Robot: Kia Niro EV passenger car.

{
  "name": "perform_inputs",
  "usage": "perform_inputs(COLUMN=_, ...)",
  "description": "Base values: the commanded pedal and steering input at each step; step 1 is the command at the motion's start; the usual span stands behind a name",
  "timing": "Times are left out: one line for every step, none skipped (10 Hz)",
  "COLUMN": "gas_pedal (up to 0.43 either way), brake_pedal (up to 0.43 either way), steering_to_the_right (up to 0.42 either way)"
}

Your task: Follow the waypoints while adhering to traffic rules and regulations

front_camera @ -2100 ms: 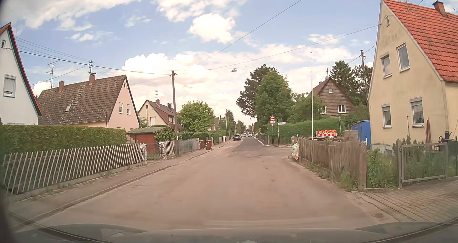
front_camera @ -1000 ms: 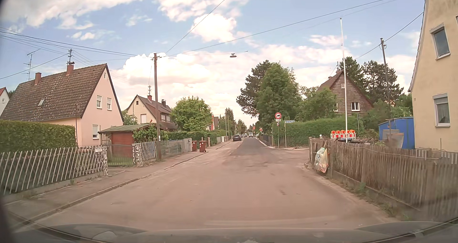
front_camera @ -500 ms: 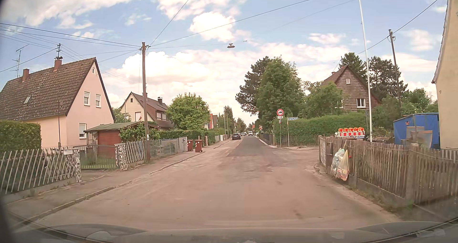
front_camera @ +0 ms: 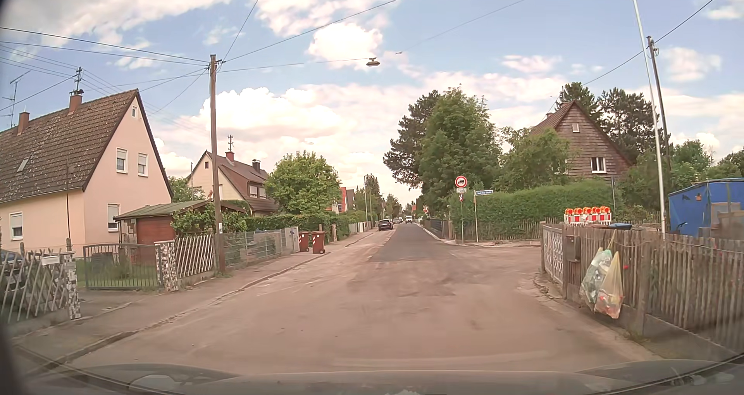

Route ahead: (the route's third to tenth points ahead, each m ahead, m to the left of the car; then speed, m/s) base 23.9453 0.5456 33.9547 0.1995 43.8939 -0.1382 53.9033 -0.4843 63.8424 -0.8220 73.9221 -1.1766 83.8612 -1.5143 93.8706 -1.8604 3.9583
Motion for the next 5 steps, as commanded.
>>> perform_inputs(gas_pedal=0.0, brake_pedal=0.098, steering_to_the_right=-0.007)
perform_inputs(gas_pedal=0.0, brake_pedal=0.085, steering_to_the_right=-0.006)
perform_inputs(gas_pedal=0.0, brake_pedal=0.079, steering_to_the_right=-0.006)
perform_inputs(gas_pedal=0.0, brake_pedal=0.079, steering_to_the_right=-0.006)
perform_inputs(gas_pedal=0.0, brake_pedal=0.073, steering_to_the_right=-0.006)
